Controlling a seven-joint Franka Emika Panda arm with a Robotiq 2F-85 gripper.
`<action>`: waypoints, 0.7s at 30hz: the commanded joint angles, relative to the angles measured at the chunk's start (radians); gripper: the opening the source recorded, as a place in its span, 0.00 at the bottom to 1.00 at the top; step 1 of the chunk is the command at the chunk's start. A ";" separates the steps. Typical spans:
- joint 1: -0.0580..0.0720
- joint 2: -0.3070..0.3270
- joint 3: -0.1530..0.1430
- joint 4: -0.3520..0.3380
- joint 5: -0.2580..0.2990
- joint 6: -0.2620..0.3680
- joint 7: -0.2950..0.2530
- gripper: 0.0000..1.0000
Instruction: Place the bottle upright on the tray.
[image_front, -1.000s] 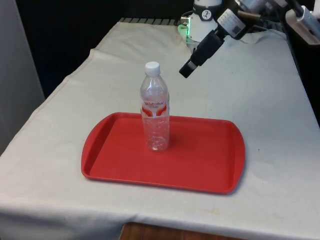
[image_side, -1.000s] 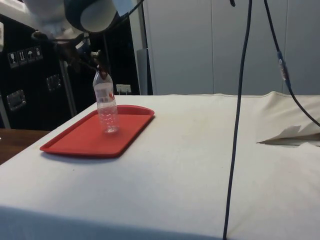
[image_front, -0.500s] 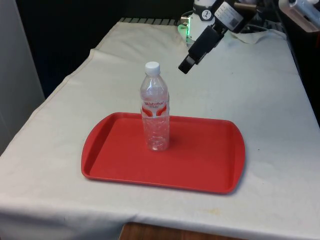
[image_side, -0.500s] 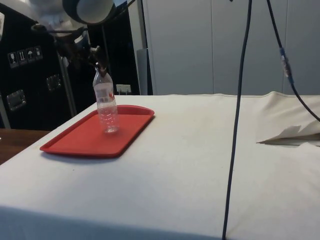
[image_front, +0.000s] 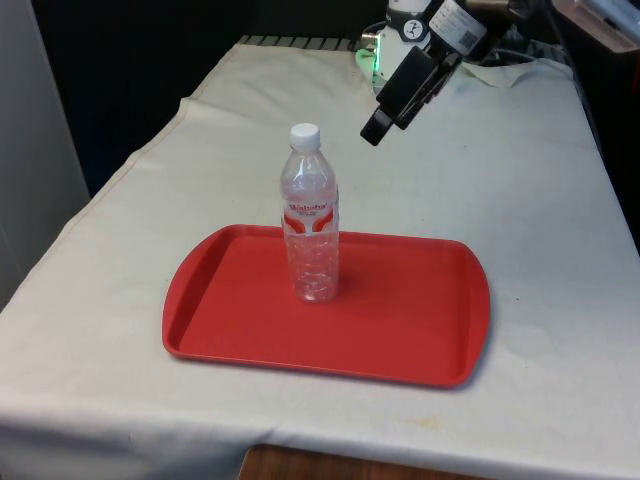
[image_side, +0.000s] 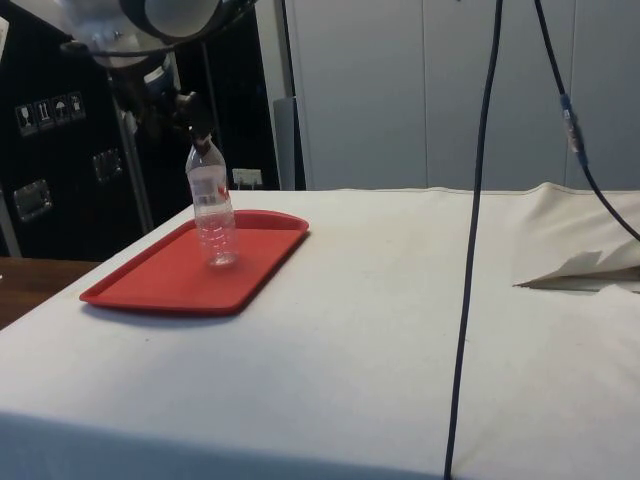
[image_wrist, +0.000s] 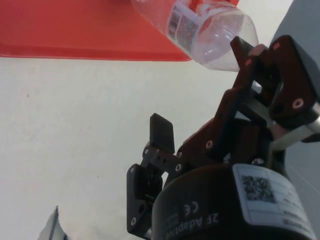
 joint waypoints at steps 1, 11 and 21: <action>-0.006 -0.003 0.005 -0.001 0.017 0.011 0.005 1.00; -0.014 -0.010 0.003 0.009 0.057 0.007 0.011 1.00; -0.016 -0.035 0.002 -0.007 0.056 0.009 0.007 1.00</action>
